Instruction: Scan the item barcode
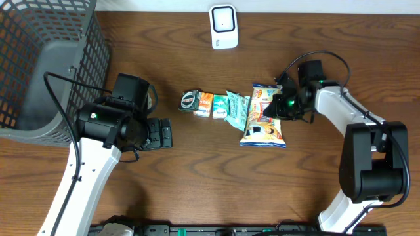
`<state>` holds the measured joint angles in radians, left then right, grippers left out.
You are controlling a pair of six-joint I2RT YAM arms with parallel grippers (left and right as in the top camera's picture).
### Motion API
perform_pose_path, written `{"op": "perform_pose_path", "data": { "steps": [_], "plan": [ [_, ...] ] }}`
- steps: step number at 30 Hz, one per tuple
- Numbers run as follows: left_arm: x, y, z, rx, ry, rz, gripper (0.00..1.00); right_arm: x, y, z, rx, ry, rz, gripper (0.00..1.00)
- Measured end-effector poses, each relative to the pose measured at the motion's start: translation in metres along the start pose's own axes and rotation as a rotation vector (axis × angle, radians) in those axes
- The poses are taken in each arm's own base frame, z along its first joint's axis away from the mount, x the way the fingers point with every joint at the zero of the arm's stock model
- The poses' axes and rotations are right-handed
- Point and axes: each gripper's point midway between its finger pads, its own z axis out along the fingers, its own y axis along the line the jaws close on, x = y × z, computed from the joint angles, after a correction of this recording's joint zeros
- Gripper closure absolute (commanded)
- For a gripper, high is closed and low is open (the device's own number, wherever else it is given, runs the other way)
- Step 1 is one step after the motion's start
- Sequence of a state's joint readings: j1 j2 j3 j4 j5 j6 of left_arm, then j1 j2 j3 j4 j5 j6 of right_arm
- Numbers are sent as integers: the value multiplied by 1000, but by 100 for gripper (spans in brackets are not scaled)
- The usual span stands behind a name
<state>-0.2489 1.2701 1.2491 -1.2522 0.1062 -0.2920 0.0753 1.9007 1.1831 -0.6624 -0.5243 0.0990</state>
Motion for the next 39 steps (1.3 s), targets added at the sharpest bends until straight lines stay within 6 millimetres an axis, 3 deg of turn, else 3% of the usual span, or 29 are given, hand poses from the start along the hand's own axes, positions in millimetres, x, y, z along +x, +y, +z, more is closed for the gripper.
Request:
{"op": "perform_pose_path", "data": {
  "steps": [3,10,14,19,27,35,39],
  "plan": [
    [0,0,0,0,0,-1,2,-9,-6,-18,75,3,15,99],
    [0,0,0,0,0,-1,2,-59,-11,-97,400,-178,-61,99],
    [0,0,0,0,0,0,2,-56,-25,-127,690,-207,-103,99],
    [0,0,0,0,0,0,2,-55,-45,-147,980,-212,-138,99],
    [0,0,0,0,0,0,2,-49,-60,-140,1060,-154,-143,99],
    [0,0,0,0,0,0,2,-44,-49,-127,1008,-129,-168,99],
    [0,0,0,0,0,0,2,-39,-35,-105,855,-103,-168,99]
  ]
}}
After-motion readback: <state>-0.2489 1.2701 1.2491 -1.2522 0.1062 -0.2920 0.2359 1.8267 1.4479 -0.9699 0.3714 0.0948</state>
